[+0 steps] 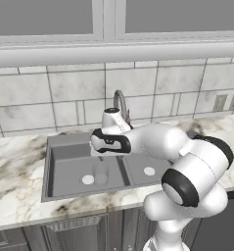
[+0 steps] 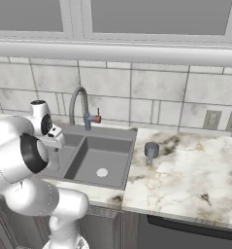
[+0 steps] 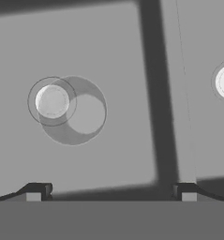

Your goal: Move any existing items from the left basin to the right basin for drying. Then move the measuring cup from the counter to the left basin of the sink for washing.

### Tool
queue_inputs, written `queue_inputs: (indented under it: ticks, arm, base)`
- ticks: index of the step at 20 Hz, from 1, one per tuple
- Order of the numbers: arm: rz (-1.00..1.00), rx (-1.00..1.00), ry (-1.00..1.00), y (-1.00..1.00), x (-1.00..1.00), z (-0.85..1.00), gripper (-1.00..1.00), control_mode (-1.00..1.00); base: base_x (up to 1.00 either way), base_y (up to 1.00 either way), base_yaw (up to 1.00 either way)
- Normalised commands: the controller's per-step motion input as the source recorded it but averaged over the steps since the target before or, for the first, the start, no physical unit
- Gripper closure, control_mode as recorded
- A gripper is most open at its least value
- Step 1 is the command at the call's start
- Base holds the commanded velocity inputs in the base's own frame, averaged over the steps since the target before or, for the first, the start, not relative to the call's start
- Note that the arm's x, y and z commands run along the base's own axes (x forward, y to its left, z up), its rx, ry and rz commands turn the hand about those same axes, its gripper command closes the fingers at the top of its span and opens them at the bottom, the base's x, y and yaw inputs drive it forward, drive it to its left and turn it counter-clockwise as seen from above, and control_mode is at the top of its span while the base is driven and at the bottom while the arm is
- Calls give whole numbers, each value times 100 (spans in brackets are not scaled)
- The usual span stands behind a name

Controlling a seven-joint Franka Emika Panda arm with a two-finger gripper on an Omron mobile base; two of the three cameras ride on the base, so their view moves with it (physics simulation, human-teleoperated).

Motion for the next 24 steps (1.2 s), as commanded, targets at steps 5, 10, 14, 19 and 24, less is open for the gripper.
queue_inputs:
  ticks: [5, 10, 14, 19, 24]
  arm:
    - [-1, 0, 0, 0, 13, -25, -100, -100]
    - [0, 0, 0, 0, 15, -26, -100, -100]
    - [-1, 0, 0, 0, 14, -25, -100, -100]
    - [-1, 0, 0, 0, 12, -24, -100, -100]
    - [-1, 0, 0, 0, 8, -22, -100, -100]
  base:
    - [0, 0, 0]
    - [0, 0, 0]
    - [0, 0, 0]
    - [0, 0, 0]
    - [0, 0, 0]
